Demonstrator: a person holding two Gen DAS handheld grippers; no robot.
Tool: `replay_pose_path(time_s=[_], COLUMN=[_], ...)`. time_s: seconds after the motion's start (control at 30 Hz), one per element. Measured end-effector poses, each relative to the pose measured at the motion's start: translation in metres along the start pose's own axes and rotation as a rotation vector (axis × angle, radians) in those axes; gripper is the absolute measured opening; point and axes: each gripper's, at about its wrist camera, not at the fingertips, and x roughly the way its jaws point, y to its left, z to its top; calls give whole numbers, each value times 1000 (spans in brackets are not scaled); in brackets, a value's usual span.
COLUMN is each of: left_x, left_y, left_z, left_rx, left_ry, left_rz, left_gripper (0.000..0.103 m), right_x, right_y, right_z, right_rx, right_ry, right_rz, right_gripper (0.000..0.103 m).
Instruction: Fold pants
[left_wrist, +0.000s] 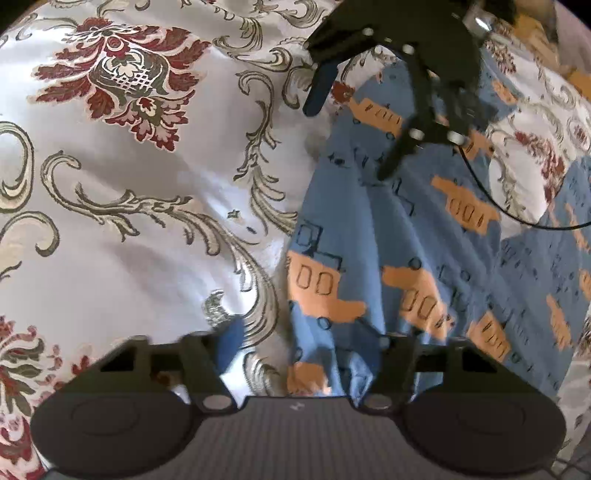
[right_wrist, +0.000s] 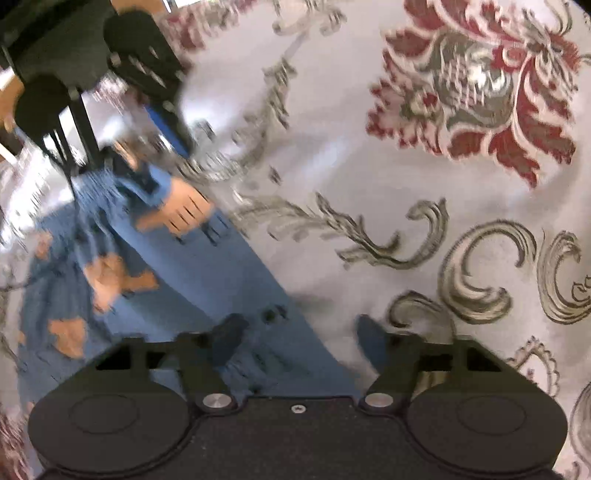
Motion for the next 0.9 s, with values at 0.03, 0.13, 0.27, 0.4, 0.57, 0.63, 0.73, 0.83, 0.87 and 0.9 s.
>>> replay_pose_path(time_s=[0.03,0.13,0.27,0.4,0.57,0.63,0.73,0.83,0.87,0.9], left_x=[1,2,4,4,13,12,13,9,7,5], left_y=[2,11,15,13,10,6,-4,-15,-19,-23], left_z=[1,0,-1,-1,1,-1,-4,-8,-9,-10], left_rx=[0,-39,-44,-57,-73,-85,-109,-127,-131,-134], left_ry=[5,16,32,39,28,16,-8,-36,-44,-54], left_rz=[6,-21,-45,-47,-8,22,84,149,166,183], left_gripper=[45,31,15,9,4,4,4,2,2,1], right_x=[0,-3,-5,-6,-8,-10,-14,-19,-21,-24], right_y=[-2,-7,-6,2,22,34,52,76,85,90], right_z=[-1,-5,-8,-9,-16,-22,-36,-49,-54,-56], right_rx=[10,23,4,-28,-48,-53,-58,-66,-66,-60], right_ry=[-1,0,4,-11,-61,-81,-123,-155,-167,-179], right_rz=[7,14,11,-20,-103,-156,-234,-300,-319,-334], right_gripper=[56,37,20,10,8,6,1,0,0,0])
